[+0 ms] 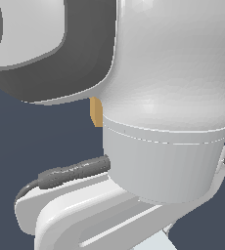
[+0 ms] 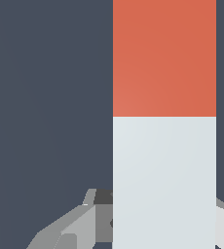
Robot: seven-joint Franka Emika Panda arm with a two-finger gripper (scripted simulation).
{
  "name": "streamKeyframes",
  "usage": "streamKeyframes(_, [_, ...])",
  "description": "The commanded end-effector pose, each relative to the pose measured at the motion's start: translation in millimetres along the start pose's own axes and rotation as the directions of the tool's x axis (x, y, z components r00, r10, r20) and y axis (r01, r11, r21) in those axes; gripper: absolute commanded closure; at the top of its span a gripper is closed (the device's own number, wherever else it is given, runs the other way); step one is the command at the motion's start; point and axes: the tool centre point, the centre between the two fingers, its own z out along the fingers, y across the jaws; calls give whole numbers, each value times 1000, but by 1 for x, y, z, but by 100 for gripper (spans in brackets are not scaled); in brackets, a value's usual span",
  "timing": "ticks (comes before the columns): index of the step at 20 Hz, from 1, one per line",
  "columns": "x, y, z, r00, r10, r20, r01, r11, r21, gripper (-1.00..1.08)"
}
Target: Insert the peg into the horizontal hole in a box.
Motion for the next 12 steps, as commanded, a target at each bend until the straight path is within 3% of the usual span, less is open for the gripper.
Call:
streamKeyframes(1, [8,5,-3,1000,2,1,-2,1000,-2,108])
streamKeyframes(6, [38,16,-10,1000,17,1,-17,1000,-3,108])
streamKeyframes(12, [92,38,-24,999,45,1,-45,999,-3,108])
